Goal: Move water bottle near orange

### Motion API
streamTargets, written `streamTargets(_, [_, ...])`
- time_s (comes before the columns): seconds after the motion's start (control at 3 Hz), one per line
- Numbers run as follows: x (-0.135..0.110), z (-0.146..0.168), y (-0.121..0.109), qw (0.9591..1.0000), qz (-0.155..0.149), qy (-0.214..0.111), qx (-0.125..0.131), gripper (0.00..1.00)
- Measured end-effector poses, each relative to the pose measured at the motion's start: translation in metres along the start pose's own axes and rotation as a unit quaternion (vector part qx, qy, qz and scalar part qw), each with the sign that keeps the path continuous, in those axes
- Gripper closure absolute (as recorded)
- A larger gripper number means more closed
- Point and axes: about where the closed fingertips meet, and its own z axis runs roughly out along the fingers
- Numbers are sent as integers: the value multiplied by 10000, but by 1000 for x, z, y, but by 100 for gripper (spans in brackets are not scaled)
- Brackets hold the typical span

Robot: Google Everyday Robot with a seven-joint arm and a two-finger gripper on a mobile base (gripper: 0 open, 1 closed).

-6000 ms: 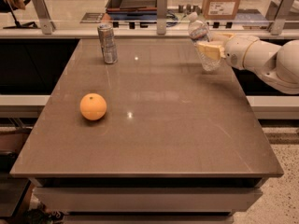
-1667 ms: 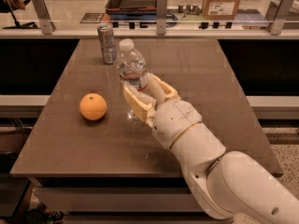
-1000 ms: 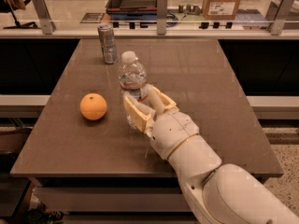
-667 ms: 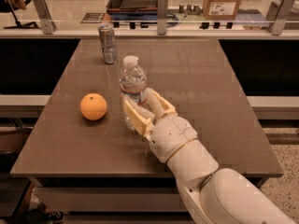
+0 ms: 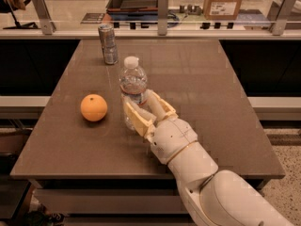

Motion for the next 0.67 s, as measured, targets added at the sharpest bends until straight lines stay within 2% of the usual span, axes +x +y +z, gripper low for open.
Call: streamTargets(0.67, [0, 0, 0, 10000, 0, 0, -1, 35])
